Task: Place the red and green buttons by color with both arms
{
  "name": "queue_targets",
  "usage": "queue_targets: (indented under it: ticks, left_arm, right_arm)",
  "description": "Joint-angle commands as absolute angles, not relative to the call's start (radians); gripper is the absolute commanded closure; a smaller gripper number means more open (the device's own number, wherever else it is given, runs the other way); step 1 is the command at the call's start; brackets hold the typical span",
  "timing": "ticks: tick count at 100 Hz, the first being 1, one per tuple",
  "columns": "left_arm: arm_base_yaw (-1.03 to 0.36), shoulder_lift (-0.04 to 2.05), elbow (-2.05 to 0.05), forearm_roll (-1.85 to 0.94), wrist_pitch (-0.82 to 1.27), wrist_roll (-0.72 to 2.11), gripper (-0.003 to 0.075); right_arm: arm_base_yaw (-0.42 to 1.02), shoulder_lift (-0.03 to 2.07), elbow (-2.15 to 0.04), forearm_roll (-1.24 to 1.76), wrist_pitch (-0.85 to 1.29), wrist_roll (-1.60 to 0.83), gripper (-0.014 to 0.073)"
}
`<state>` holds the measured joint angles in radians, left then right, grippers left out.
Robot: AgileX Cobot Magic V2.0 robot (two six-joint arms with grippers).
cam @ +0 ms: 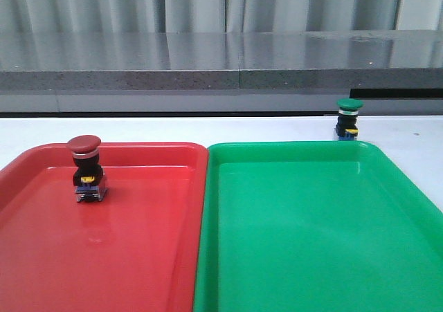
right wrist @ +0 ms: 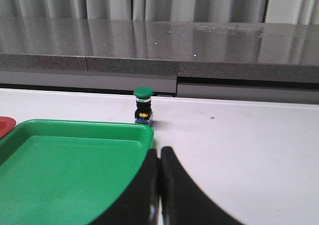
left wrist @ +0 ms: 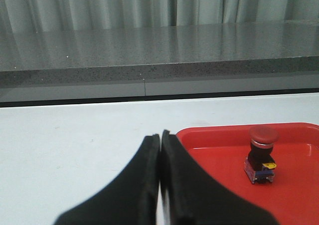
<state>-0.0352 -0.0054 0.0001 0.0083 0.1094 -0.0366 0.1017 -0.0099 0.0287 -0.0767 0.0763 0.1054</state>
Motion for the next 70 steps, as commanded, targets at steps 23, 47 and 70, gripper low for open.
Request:
queue_targets:
  ticks: [23, 47, 70]
  left_arm:
    - [-0.045, -0.038, 0.026, 0.0, 0.024, -0.046, 0.0739]
    - [-0.045, -0.038, 0.026, 0.0, 0.024, -0.046, 0.0739]
    - [-0.045, -0.038, 0.026, 0.0, 0.024, -0.046, 0.0739]
  right_arm:
    - [0.099, -0.031, 0.005, -0.076, -0.082, 0.101, 0.066]
    - [0.099, 0.024, -0.154, -0.065, 0.043, 0.102, 0.066]
    - [0.099, 0.276, -0.416, -0.062, 0.291, 0.102, 0.066]
